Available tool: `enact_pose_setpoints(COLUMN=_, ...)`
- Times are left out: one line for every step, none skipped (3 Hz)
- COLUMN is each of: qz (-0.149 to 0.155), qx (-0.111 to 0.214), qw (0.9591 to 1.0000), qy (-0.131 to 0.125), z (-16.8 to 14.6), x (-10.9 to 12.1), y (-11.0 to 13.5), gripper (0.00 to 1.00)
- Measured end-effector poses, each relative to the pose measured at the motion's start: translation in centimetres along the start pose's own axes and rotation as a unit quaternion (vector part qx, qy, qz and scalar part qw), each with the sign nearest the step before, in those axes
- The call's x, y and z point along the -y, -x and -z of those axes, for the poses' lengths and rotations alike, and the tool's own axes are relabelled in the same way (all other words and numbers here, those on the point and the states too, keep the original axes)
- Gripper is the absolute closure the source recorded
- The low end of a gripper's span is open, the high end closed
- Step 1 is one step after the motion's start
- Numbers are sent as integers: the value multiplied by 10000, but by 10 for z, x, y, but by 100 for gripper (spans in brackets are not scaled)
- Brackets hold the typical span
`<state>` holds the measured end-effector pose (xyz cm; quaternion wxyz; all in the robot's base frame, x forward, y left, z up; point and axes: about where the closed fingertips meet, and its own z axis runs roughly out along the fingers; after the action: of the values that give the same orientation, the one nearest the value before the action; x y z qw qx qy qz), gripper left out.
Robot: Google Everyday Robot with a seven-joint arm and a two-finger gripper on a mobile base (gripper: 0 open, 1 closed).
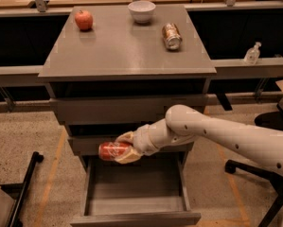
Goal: Place coke can into bottom drawer
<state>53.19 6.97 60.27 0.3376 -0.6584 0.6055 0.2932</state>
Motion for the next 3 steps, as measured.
enact_pose_setpoints(qz=-197, qx=-151, qw=9997, qy=33, z=-26, x=-1, y=-41, gripper=100)
enact_pose_setpoints(qz=-224, qx=-154, qw=9996, qy=42, z=-29, x=-1, y=-45, gripper=100)
enact_pose_setpoints(qz=-47, qx=-251, qw=9994, qy=217, z=-26, x=-7, y=-31, gripper=100)
